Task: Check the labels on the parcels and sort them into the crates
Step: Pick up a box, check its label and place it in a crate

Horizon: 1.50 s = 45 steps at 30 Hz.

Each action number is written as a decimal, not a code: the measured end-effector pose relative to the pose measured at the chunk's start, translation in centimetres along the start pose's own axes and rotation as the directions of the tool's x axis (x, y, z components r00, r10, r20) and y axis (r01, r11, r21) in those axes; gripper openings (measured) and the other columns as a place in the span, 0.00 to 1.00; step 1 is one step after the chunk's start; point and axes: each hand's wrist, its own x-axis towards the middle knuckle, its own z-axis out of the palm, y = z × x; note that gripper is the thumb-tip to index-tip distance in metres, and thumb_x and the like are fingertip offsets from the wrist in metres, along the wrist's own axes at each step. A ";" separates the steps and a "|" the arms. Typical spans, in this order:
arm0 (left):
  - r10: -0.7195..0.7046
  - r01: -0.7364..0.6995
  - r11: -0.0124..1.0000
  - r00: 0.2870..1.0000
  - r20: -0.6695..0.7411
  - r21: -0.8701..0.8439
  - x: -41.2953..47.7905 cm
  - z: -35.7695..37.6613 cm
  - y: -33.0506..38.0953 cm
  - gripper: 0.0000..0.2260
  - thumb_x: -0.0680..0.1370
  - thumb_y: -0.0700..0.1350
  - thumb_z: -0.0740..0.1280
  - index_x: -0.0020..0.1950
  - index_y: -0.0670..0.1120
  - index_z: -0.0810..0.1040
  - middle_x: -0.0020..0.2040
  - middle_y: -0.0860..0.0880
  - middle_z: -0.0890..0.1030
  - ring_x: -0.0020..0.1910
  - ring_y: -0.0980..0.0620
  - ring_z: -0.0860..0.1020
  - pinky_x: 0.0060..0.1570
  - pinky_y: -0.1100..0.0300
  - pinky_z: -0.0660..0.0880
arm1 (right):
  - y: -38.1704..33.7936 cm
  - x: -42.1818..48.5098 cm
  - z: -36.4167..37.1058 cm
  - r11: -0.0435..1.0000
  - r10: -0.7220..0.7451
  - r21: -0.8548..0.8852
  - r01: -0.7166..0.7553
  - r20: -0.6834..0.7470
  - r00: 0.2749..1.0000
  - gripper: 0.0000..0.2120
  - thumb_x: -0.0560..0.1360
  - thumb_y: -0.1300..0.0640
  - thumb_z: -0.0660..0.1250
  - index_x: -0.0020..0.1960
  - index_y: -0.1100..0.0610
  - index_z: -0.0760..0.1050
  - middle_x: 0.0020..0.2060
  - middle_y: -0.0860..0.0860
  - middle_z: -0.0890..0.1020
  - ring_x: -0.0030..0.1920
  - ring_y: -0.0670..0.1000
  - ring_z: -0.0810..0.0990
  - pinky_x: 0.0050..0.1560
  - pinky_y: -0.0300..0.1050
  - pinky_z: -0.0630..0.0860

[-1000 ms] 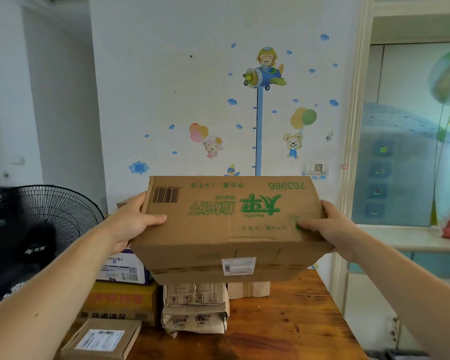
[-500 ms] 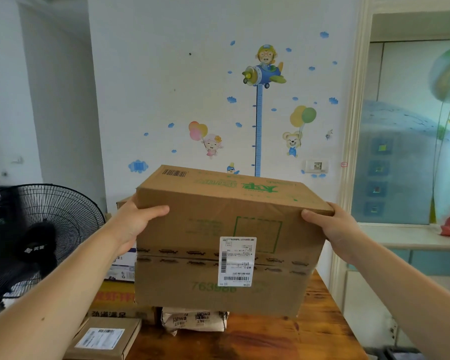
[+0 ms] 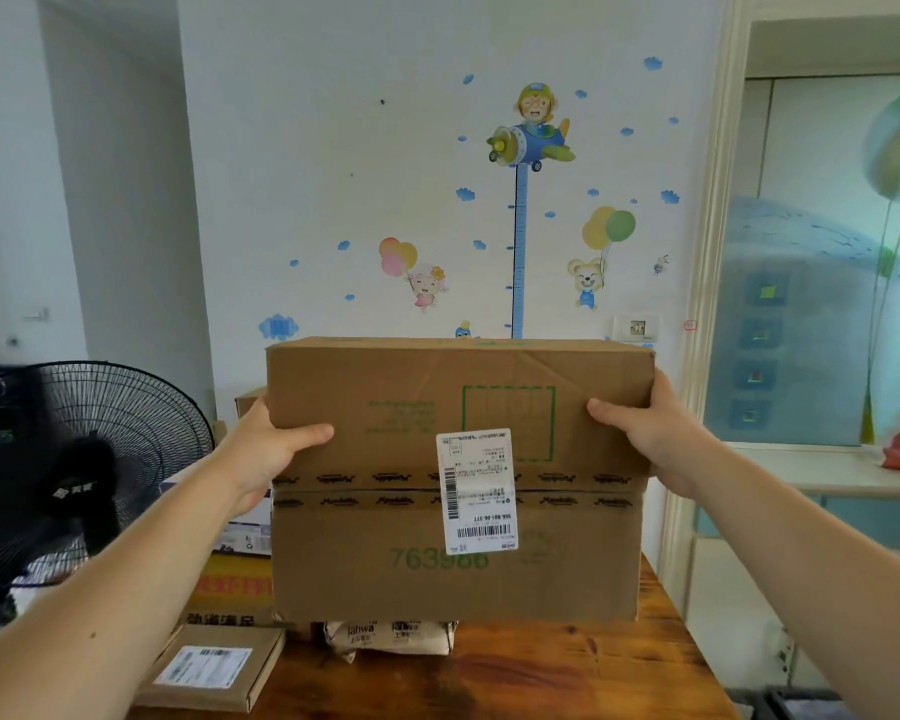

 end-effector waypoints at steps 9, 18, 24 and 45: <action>-0.001 0.001 1.000 0.998 -0.063 0.009 0.7 -0.6 -1.1 0.34 0.72 0.37 0.75 0.73 0.47 0.62 0.62 0.47 0.77 0.62 0.46 0.76 0.63 0.48 0.72 | 0.5 -0.3 0.4 1.000 -0.022 -0.019 0.022 -0.003 1.000 0.27 0.74 0.57 0.74 0.67 0.50 0.65 0.55 0.48 0.78 0.51 0.48 0.77 0.56 0.51 0.73; 0.037 -0.034 0.999 0.971 -0.236 0.015 1.7 -1.1 -2.4 0.31 0.75 0.44 0.74 0.74 0.49 0.64 0.63 0.49 0.77 0.62 0.46 0.76 0.63 0.46 0.73 | 0.7 -0.9 0.8 0.989 -0.053 -0.136 0.058 0.040 0.998 0.17 0.79 0.48 0.66 0.66 0.46 0.68 0.55 0.45 0.79 0.54 0.48 0.78 0.58 0.50 0.73; 0.046 -0.028 0.998 0.952 -0.304 0.061 2.7 -2.3 -2.6 0.34 0.76 0.51 0.73 0.77 0.55 0.58 0.69 0.50 0.73 0.68 0.45 0.72 0.67 0.39 0.69 | 0.5 -1.3 1.5 0.999 -0.002 -0.053 0.005 0.039 0.999 0.22 0.84 0.41 0.45 0.64 0.44 0.74 0.54 0.45 0.81 0.52 0.46 0.78 0.54 0.46 0.73; 0.129 -0.097 0.990 0.924 -0.361 0.105 2.4 -3.7 -0.7 0.41 0.75 0.49 0.74 0.80 0.53 0.52 0.71 0.51 0.70 0.69 0.48 0.70 0.70 0.47 0.67 | 0.8 -1.8 2.7 0.994 0.087 -0.092 -0.066 0.239 0.967 0.47 0.62 0.21 0.47 0.77 0.39 0.57 0.75 0.48 0.66 0.69 0.55 0.69 0.71 0.61 0.63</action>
